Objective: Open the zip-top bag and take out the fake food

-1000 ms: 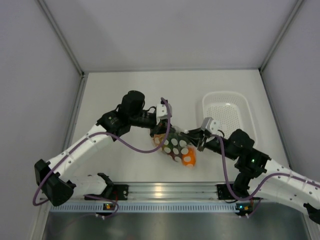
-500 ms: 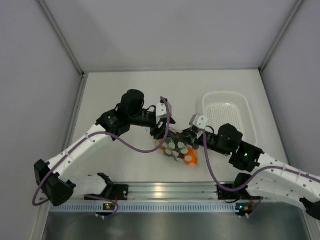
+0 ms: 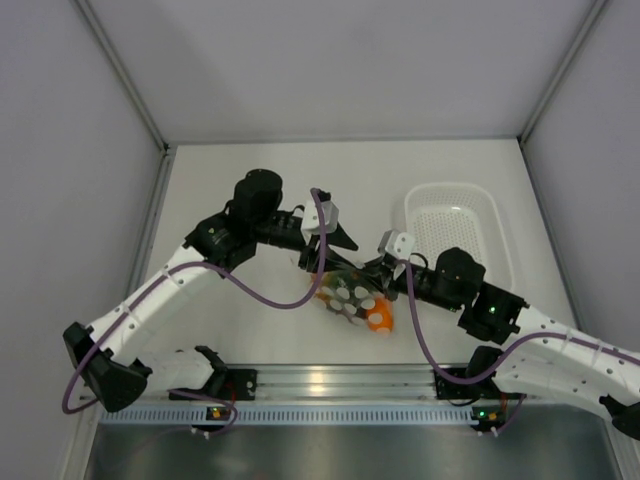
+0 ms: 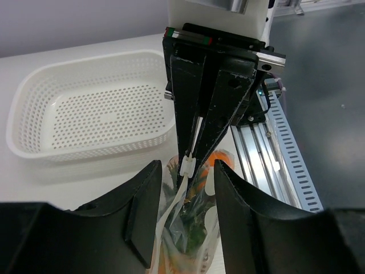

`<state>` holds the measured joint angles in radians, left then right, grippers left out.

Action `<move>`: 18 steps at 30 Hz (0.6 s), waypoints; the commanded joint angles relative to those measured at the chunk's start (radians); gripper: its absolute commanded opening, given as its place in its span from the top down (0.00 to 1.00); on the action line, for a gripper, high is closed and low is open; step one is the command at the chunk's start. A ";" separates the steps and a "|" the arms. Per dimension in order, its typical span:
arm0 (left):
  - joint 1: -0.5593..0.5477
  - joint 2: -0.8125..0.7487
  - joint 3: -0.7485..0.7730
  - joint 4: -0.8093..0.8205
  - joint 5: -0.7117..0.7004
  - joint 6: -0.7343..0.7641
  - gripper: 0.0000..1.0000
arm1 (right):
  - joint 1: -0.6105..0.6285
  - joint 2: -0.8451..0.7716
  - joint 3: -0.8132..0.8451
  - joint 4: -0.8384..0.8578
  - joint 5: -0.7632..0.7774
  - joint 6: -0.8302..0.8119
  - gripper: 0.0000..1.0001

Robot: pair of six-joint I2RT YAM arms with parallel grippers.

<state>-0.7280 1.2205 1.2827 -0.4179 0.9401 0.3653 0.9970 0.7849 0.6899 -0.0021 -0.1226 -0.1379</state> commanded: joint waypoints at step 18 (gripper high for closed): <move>-0.001 0.068 0.004 0.031 0.111 0.037 0.73 | -0.012 0.002 0.037 0.005 -0.035 -0.008 1.00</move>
<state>-0.7280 1.2877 1.2823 -0.4191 1.0054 0.3695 0.9966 0.7860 0.6899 -0.0071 -0.1417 -0.1379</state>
